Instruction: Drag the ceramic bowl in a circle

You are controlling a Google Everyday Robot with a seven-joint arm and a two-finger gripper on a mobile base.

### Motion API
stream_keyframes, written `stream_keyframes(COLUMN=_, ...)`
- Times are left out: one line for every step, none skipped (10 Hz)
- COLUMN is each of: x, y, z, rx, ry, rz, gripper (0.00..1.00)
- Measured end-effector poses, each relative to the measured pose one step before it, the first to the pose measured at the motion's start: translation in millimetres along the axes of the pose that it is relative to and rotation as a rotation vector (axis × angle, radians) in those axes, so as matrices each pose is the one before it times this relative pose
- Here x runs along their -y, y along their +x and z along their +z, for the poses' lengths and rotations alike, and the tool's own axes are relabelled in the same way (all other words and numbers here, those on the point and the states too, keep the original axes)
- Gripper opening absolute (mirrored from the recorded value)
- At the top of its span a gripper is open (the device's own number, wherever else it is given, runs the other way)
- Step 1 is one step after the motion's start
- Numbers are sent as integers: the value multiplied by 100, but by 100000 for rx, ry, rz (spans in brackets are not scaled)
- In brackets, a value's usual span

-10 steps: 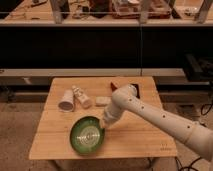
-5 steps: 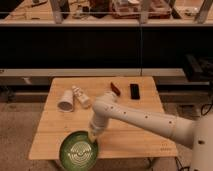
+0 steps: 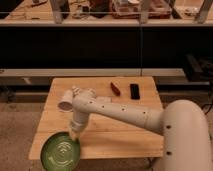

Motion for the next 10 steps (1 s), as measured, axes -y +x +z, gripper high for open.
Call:
stream_keyframes(x=-268, y=1681, z=-413, rx=-2358, ry=1763, rz=1207, gripper=14)
stream_keyframes(x=-939, y=1304, z=-690, rx=-2784, ry=1066, rz=2494, gripper=14)
stream_keyframes(x=-1183, y=750, z=-728, rx=-2470, ry=74, rz=2873, gripper=14)
stream_keyframes(x=-1533, y=423, z=-825, rx=-2657, ry=-484, rz=3410, gripper=14)
stream_keyframes(x=-2189, y=17, z=-1337, rx=-3704, ry=-1486, rz=5185, gripper=14)
stream_keyframes(x=-1322, y=-79, z=-988, rx=-2705, ry=-877, rz=3368, gripper=14)
stream_keyframes(x=-1724, y=-233, z=-1280, rx=-3318, ry=-1305, rz=4053, gripper=14)
stream_keyframes(x=-1331, y=-334, z=-1067, rx=-2400, ry=-950, rz=2983, gripper=14)
stream_keyframes(x=-1089, y=-477, z=-777, rx=-1525, ry=-696, rz=2208, gripper=14)
stream_keyframes(x=-570, y=-439, z=-283, rx=-401, ry=-131, rz=1142, gripper=14)
